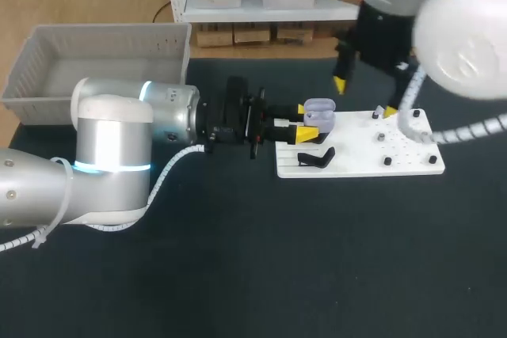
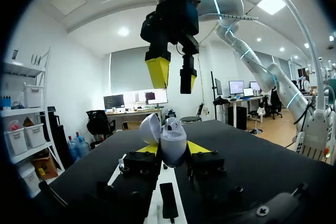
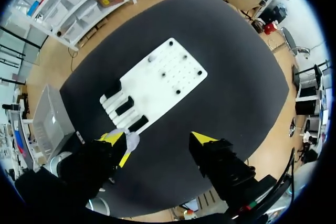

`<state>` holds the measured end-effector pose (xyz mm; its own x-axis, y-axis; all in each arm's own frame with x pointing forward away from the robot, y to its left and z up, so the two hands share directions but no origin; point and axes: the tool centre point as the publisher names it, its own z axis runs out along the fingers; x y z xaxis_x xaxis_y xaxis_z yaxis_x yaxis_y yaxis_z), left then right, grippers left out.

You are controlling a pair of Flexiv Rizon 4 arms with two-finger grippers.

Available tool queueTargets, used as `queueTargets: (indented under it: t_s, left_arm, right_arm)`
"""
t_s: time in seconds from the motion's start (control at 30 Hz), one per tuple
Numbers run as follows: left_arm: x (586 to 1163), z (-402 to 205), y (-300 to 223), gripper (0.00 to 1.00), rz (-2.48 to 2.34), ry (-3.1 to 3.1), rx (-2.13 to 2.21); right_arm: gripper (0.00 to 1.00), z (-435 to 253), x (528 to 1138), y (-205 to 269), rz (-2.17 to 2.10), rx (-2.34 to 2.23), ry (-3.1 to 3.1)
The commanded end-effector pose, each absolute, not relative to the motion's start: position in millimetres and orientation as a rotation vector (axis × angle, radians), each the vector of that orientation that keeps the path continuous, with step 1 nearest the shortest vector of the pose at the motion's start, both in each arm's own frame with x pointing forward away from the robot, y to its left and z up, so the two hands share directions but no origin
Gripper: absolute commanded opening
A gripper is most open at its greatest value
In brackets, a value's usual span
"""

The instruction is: Pick up each earbud case from the left stands, insert the matching earbuds, close the lid, and place the case in the box.

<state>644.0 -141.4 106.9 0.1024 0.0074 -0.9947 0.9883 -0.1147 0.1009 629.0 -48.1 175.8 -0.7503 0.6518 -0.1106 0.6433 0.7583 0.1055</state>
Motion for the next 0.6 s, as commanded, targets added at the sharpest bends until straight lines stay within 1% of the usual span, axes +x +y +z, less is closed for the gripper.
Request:
queueTargets:
  t_s: [0.03,0.07,0.13,0.17,0.2,0.43,0.6]
  left_arm:
    - [643,106,-141,0.00,-1.204,1.087,1.345]
    - [643,106,-141,0.00,-1.204,1.087,1.345]
    - [643,106,-141,0.00,-1.204,1.087,1.345]
    - [643,106,-141,0.00,-1.204,1.087,1.345]
    - [643,106,-141,0.00,-1.204,1.087,1.345]
    - [643,106,-141,0.00,-1.204,1.087,1.345]
    - [643,106,-141,0.00,-1.204,1.087,1.345]
  right_arm:
    - [0.78,172,631,-68,0.256,1.014,2.740]
    - [0.79,171,635,-71,0.260,1.014,2.740]
    - [0.89,166,645,-75,0.313,1.029,2.770]
    - [0.99,163,649,-76,0.326,1.038,2.778]
    - [1.00,160,653,-78,0.332,1.052,2.791]
    - [1.00,137,676,-91,0.373,1.132,2.839]
    - [1.00,134,678,-93,0.376,1.138,2.847]
